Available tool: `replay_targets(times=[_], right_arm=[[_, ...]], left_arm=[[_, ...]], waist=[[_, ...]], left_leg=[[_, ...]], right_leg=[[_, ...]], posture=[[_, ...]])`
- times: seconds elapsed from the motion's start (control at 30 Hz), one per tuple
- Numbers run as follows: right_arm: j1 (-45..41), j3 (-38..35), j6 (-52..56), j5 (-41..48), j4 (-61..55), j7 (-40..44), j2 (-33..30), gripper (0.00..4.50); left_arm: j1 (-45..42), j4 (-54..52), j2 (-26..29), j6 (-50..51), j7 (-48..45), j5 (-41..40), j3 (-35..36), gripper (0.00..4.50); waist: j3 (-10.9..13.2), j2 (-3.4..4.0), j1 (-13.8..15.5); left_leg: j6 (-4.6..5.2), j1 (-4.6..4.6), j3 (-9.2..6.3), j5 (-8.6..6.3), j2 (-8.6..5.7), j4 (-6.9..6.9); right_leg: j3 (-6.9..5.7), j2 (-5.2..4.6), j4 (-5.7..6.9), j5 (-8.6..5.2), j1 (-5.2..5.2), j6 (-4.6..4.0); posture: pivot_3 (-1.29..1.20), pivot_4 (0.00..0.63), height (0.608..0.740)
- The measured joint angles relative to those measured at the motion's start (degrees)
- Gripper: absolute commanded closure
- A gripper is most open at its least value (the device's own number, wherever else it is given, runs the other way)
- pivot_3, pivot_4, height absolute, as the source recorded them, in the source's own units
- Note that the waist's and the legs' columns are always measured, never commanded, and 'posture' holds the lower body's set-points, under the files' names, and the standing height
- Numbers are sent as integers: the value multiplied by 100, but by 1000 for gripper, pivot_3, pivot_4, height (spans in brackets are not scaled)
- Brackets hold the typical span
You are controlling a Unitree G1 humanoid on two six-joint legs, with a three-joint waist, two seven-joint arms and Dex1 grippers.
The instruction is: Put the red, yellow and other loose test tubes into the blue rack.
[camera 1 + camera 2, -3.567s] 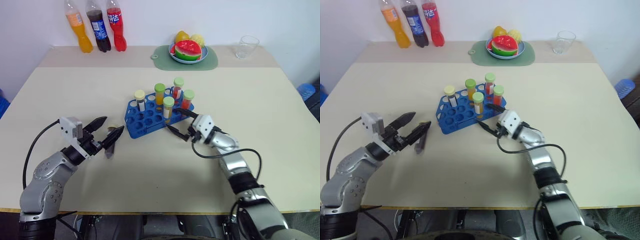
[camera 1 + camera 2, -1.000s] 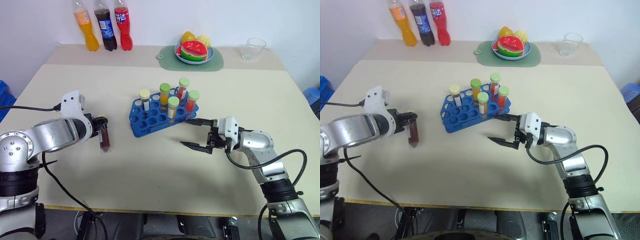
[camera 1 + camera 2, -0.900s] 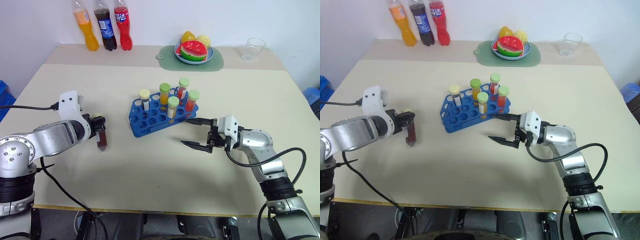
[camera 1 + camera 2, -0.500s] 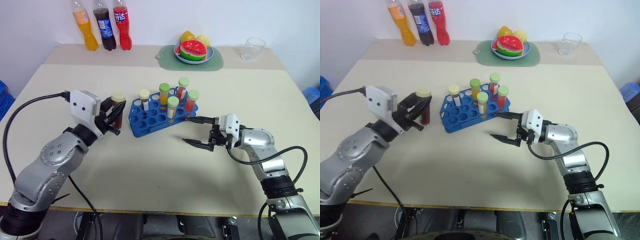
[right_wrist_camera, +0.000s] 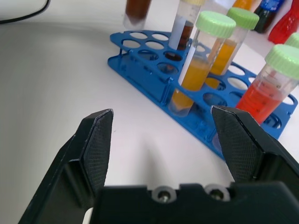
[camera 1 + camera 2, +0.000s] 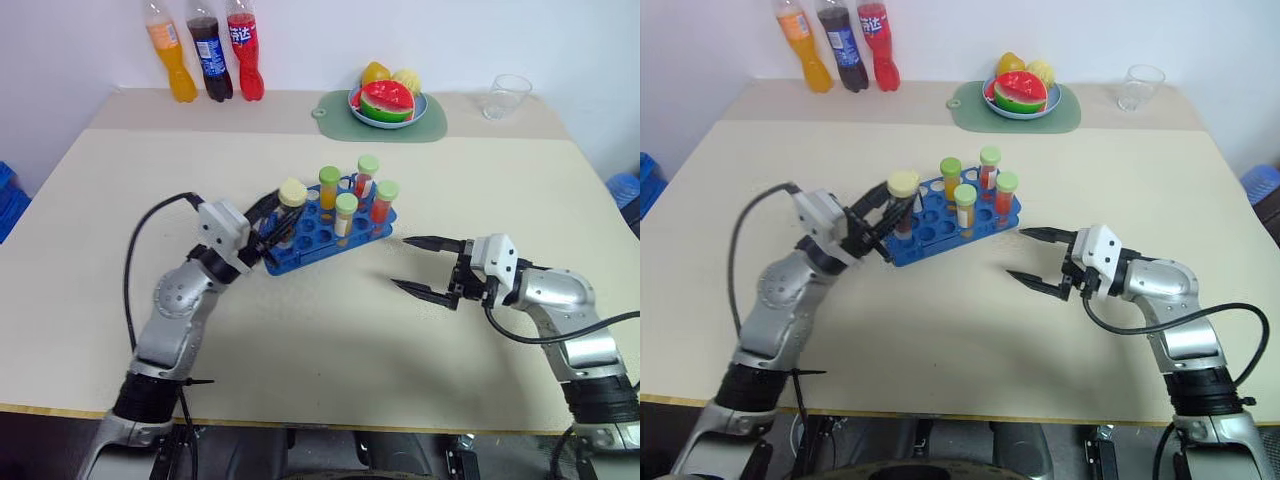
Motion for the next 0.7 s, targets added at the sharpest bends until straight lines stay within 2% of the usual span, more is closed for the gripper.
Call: replay_targets(times=[0.3, 0.7], right_arm=[[508, -446, 743, 359, -818, -82, -438, 799], [596, -480, 838, 381, -912, -204, -436, 799]], left_arm=[[-24, 845, -650, -877, -249, 551, -203, 3664], [-273, 1390, -770, -1207, -103, 693, 74, 3664]], waist=[[-1, 0, -1], [-2, 1, -7]], left_leg=[[2, 6, 1, -1, 1, 5], [3, 10, 0, -1, 1, 12]], right_leg=[[1, 4, 2, 0, 5, 1], [1, 6, 6, 0, 11, 2]], posture=[[0, 150, 740], [0, 150, 740]])
